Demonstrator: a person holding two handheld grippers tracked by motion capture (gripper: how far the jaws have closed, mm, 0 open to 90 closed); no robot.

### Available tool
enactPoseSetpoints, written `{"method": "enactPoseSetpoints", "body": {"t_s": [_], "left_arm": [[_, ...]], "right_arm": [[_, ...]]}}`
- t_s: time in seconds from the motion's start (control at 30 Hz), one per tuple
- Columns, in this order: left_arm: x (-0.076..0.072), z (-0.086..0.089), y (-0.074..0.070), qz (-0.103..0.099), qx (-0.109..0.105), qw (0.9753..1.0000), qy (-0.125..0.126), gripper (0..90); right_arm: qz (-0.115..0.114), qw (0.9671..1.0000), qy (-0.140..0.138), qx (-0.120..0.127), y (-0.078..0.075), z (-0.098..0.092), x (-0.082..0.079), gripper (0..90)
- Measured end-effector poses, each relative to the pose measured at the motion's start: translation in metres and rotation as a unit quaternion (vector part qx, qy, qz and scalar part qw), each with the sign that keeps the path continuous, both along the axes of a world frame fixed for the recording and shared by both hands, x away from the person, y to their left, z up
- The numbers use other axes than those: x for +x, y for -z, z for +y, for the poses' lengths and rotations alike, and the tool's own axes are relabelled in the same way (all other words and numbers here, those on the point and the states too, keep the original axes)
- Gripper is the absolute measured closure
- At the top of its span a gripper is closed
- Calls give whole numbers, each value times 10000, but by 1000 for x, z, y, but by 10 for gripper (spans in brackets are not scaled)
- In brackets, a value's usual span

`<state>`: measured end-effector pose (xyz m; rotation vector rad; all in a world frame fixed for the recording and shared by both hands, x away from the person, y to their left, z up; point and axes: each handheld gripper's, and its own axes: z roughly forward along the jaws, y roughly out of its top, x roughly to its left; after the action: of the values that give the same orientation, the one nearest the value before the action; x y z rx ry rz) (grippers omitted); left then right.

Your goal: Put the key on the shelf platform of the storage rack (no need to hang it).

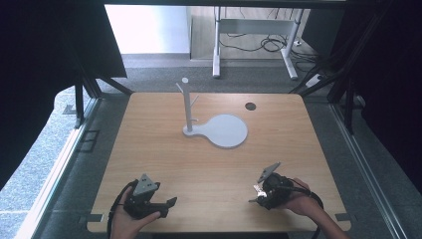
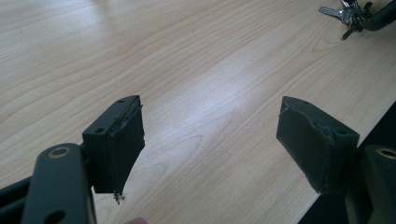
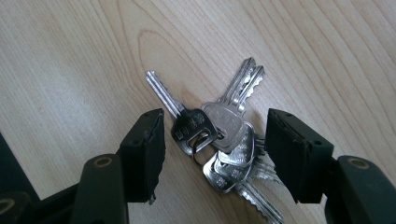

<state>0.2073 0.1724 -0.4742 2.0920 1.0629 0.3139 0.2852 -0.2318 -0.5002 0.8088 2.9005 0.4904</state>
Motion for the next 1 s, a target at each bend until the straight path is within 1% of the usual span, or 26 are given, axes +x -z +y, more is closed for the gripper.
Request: {"method": "enactPoseSetpoints", "body": {"t_s": [0.23,0.33,0.6,0.77,0.83,0.87,0.93,1.0], "left_arm": [[0,1,0,2,-8,10000,-18,236],[0,0,0,-1,-8,10000,-15,236],[0,1,-1,-4,-11,10000,-25,236],[0,1,-1,-7,-13,10000,-22,236],[0,2,-1,-7,-11,10000,-24,236],[0,2,-1,-7,-11,10000,-24,236],[0,2,-1,-7,-13,10000,-25,236],[0,2,-1,-12,-11,10000,-27,236]], "right_arm": [[41,9999,-28,-93,1,4,3,398],[27,9998,-60,-197,1,6,3,398],[64,9998,-87,-188,0,10,5,391],[105,9996,-121,-228,2,14,6,386],[100,9994,-137,-304,2,15,5,383],[100,9994,-137,-304,2,15,5,383],[139,9991,-195,-359,3,18,6,392],[194,9990,-139,-382,3,19,7,397]]}}
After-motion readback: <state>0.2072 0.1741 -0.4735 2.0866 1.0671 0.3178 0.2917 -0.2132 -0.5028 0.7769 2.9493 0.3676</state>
